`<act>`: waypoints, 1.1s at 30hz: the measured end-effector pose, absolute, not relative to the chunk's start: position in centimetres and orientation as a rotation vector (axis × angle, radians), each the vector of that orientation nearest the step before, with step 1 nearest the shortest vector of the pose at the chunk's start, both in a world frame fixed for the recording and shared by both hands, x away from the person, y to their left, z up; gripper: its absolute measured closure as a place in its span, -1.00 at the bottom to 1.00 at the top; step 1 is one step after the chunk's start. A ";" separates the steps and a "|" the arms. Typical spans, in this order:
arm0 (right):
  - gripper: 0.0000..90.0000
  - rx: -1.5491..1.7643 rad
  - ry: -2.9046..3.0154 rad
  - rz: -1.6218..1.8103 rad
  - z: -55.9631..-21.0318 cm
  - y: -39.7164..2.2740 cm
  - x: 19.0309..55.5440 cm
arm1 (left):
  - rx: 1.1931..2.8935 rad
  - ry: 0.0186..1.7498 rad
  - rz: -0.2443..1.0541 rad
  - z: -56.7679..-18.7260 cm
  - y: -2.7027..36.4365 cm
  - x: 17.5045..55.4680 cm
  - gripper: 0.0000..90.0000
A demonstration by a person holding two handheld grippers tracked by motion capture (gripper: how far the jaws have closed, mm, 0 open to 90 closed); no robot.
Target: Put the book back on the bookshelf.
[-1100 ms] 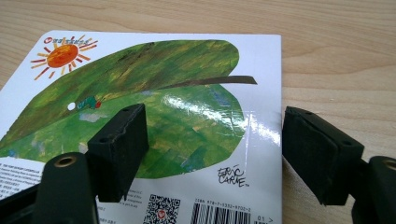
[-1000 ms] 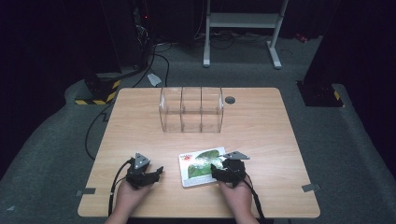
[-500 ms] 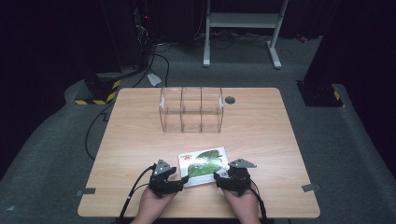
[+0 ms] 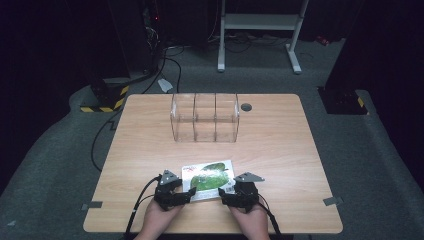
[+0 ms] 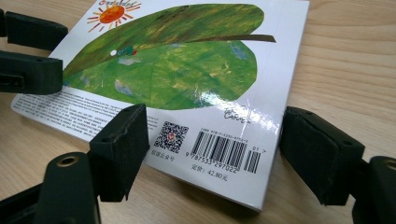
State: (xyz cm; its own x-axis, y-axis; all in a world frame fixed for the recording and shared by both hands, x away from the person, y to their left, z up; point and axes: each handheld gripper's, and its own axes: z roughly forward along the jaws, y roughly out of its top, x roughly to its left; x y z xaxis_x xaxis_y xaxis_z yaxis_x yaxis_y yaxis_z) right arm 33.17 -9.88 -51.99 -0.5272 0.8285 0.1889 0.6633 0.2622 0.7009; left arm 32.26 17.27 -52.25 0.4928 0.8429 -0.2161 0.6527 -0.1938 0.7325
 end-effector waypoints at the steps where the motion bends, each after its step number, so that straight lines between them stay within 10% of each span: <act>1: -0.48 1.374 2.323 1.124 -52.0 -9.4 33.1 | 1.934 1.245 0.313 -52.2 17.6 32.4 -0.40; 33: -0.68 1.306 2.346 1.135 -52.4 -7.9 33.4 | 1.873 1.268 0.367 -51.6 18.6 33.0 -0.15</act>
